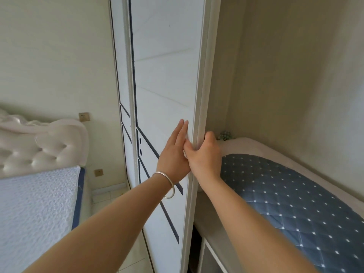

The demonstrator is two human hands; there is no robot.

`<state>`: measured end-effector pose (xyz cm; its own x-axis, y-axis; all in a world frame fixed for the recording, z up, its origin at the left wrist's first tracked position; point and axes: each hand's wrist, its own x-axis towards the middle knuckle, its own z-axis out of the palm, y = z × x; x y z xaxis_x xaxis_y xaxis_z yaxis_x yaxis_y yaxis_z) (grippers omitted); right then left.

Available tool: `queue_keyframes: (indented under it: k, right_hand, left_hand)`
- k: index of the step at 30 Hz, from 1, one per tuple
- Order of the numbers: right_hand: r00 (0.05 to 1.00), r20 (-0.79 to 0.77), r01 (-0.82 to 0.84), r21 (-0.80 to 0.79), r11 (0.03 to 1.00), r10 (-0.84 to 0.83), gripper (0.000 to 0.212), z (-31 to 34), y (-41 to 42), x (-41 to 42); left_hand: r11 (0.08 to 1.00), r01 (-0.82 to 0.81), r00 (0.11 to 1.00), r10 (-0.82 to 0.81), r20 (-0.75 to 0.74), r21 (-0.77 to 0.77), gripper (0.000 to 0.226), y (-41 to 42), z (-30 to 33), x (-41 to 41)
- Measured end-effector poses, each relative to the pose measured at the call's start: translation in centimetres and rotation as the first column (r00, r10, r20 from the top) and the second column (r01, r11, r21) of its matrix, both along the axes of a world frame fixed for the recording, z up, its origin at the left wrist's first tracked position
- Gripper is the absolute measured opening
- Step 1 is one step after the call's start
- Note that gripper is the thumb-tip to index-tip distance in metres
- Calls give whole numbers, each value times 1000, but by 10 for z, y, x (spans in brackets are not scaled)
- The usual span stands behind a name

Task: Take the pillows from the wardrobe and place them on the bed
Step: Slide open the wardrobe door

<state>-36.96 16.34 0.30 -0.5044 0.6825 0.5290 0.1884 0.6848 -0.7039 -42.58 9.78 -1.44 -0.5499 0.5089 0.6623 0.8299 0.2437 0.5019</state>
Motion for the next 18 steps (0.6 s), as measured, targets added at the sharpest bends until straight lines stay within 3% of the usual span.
queue_keyframes:
  k: [18]
  right_hand:
    - [995,93,-33,77,996,26,39,1,15,-97]
  left_hand:
    - [1000,-9,1000,9,-17,13,78,12,-3,-102]
